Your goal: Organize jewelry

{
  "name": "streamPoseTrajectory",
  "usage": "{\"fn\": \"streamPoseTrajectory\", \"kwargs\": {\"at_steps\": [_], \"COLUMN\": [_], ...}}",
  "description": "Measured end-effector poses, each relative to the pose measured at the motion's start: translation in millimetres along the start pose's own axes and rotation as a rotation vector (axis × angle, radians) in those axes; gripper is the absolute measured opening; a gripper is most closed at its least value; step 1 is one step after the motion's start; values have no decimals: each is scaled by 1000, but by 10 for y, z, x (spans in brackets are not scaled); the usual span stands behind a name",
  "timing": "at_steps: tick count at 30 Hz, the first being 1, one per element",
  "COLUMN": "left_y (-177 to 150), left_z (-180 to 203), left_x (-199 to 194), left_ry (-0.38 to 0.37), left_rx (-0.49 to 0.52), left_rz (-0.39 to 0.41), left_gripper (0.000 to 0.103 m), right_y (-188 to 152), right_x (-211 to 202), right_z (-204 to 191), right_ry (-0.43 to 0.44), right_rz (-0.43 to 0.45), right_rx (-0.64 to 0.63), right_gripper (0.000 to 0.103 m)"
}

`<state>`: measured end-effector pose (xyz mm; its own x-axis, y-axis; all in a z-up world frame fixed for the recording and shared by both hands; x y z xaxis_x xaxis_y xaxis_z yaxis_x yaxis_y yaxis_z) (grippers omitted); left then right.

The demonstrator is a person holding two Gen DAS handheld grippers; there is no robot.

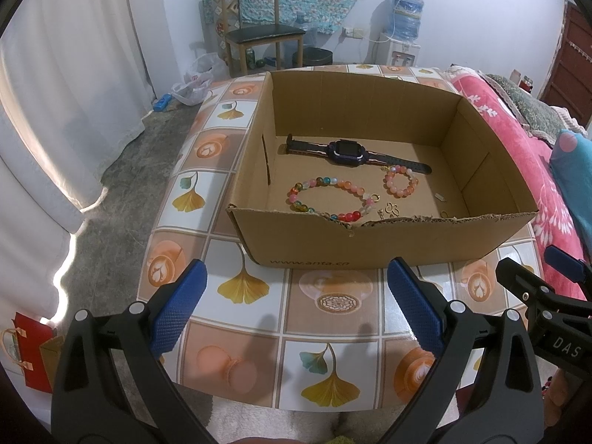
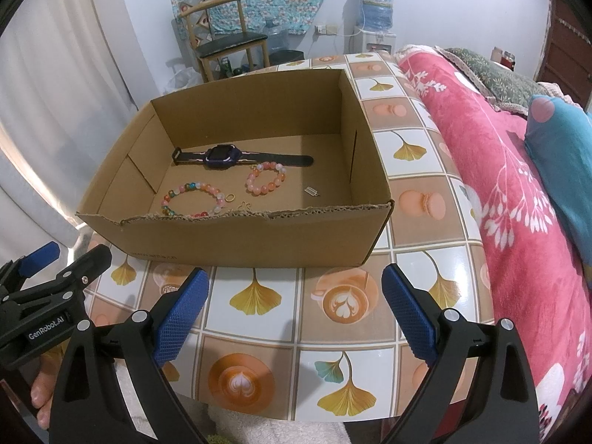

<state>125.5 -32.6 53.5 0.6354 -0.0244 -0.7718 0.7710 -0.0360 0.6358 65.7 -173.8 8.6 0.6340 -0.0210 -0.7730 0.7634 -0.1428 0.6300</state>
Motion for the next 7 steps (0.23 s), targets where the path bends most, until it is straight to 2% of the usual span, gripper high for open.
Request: {"fn": "streamPoseTrajectory", "kwargs": {"at_steps": [7], "left_y": [-8], "left_z": [1], "left_x": [2], "left_ry": [1], "left_rx": [-2], "left_rz": [1], "left_gripper": [95], "right_y": [0], "right_x": [5], "right_z": [0], "right_ry": [0], "right_rz": [0], "right_rx": [-1], "right_gripper": [92]}}
Point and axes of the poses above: each gripper's, at about its wrist camera, not at the fingertips, and x roughly the way its jaws point, z to its right, y to its top, the point moved 1 cm from there along x, roughly the way its jaws point, and after that the axes turned 3 degrees about z, right-handed, at the moved point
